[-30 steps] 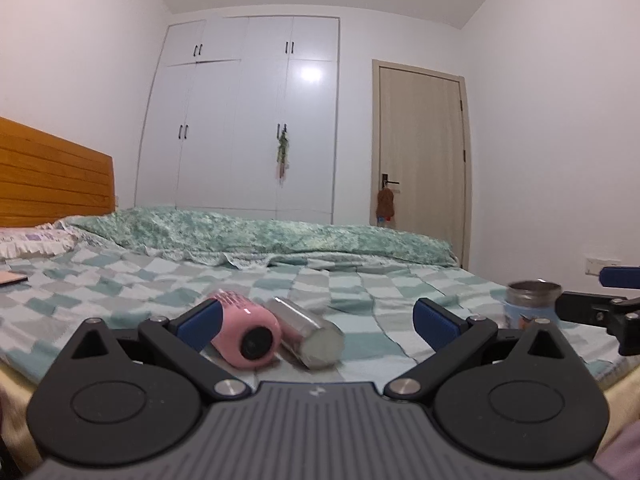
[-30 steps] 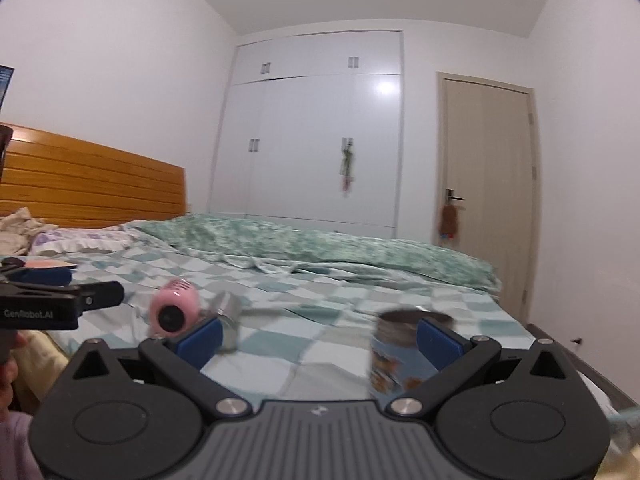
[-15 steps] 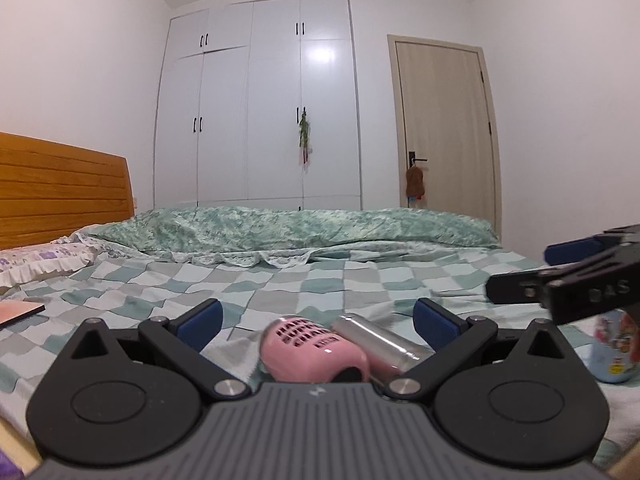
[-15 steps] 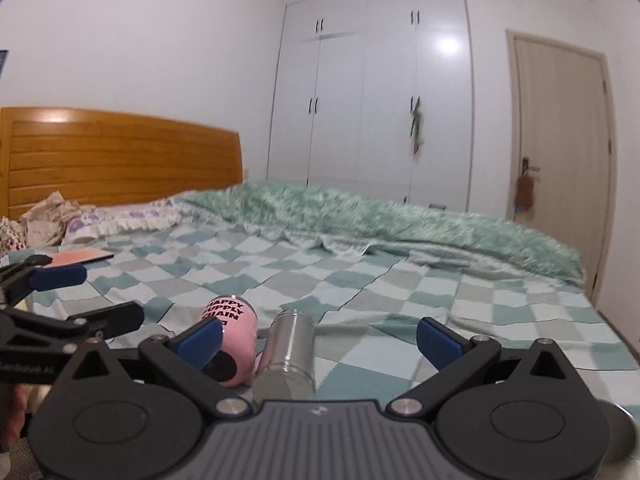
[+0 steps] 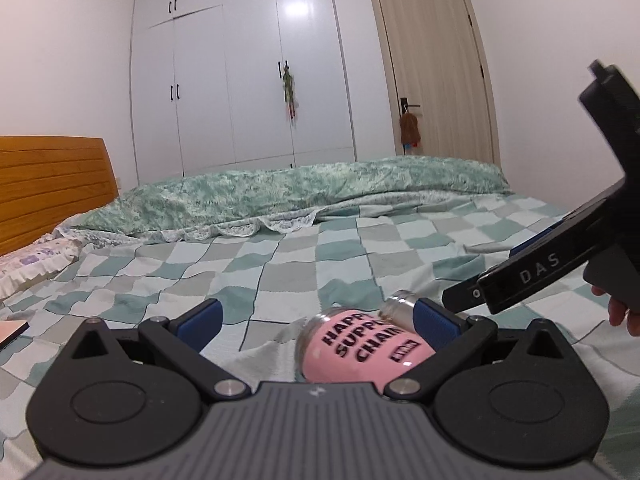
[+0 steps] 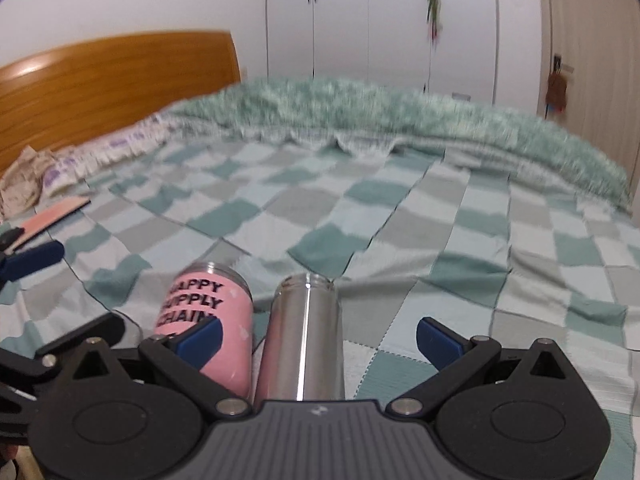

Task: Flip cup upright
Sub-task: 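Move the right gripper down to the silver steel cup lying on its side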

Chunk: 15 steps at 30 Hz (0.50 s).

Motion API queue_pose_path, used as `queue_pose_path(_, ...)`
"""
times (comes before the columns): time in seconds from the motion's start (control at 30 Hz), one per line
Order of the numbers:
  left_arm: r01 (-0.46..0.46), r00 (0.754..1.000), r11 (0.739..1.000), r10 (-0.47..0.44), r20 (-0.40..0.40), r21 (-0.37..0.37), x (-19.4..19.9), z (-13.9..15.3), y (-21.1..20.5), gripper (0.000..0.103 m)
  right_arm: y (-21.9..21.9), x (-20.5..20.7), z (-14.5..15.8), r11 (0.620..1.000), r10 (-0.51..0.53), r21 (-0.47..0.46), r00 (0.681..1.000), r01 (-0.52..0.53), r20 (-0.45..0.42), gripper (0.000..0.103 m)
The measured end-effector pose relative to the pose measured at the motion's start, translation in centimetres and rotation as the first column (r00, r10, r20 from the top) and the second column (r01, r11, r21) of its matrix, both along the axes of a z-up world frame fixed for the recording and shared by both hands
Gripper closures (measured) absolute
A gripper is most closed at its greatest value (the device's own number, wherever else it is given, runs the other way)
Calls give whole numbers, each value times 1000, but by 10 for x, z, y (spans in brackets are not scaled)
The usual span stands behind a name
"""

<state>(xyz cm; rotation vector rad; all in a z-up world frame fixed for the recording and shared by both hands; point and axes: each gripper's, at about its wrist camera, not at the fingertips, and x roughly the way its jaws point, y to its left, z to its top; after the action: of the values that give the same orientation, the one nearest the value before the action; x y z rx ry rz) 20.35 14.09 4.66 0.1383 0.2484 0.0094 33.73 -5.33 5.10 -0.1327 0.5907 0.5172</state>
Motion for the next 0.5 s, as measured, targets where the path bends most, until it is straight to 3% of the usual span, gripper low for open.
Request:
queue_pose_path(0.27, -10, 999, 1000, 11, -45, 19, 30, -9, 16, 0, 13, 55, -20, 998, 52, -31, 989, -57, -141, 0)
queue_pose_path(0.5, -11, 996, 999, 14, -91, 31, 45, -20, 25, 0, 15, 82, -40, 975, 194, -50, 945, -215, -262, 0)
